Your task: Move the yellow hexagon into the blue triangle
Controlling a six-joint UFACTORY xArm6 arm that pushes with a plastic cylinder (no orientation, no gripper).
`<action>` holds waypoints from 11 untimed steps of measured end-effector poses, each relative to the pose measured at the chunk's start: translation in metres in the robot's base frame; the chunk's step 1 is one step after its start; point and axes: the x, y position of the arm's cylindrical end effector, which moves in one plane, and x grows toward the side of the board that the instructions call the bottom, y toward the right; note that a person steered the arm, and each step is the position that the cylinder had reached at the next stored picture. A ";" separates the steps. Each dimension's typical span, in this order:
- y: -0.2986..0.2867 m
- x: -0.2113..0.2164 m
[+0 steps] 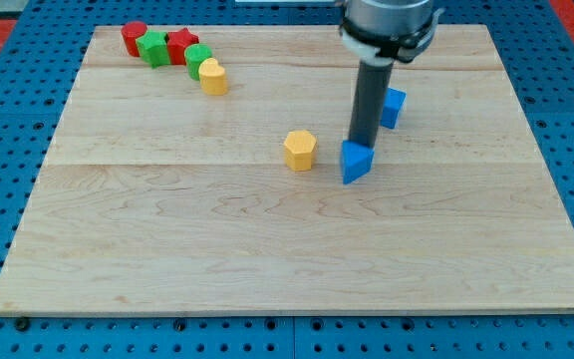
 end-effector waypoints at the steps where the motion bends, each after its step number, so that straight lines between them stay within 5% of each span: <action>1: -0.037 -0.037; 2: -0.115 -0.039; 5: -0.080 0.004; 6: -0.184 0.002; 7: -0.185 -0.002; 8: -0.123 -0.037; 10: 0.003 0.053; 11: 0.022 0.083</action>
